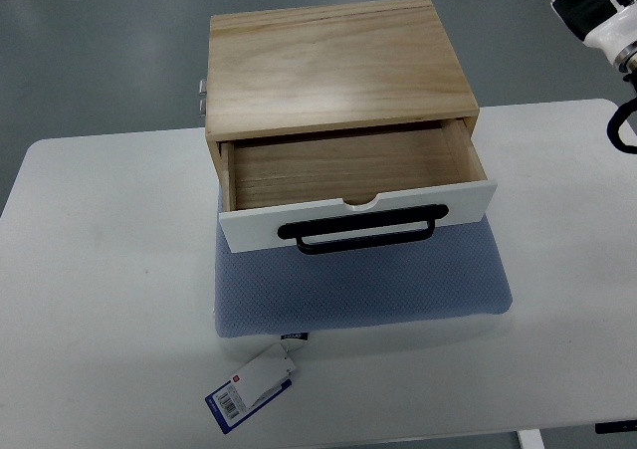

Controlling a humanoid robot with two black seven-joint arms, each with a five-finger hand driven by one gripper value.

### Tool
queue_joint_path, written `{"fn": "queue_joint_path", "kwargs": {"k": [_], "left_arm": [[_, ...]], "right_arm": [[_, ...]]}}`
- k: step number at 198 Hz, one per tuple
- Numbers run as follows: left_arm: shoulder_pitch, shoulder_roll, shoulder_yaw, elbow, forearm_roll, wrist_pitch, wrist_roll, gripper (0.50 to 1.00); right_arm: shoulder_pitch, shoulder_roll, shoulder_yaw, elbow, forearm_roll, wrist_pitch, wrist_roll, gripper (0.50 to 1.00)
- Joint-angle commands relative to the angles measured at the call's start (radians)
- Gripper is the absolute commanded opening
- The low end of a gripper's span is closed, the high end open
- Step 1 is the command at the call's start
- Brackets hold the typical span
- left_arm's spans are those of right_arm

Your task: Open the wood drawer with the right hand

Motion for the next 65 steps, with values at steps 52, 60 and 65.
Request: {"fn": "queue_joint_path", "kwargs": {"k": [52,60,65], "left_arm": [[0.000,0.000,0.002,-0.006,0.000,0.000,0.001,1.000],[0.000,0.000,0.002,-0.006,0.000,0.000,0.001,1.000],[0.000,0.000,0.002,-0.006,0.000,0.000,0.001,1.000]], "right_arm": [[-0.072,0.102,0.118,-0.031,0.000,0.000,0.024,0.946],[-0.074,0.103,0.118,-0.031,0.000,0.000,0.028,0.946],[-0.075,0.103,0.118,-0.031,0.000,0.000,0.032,0.946]]}}
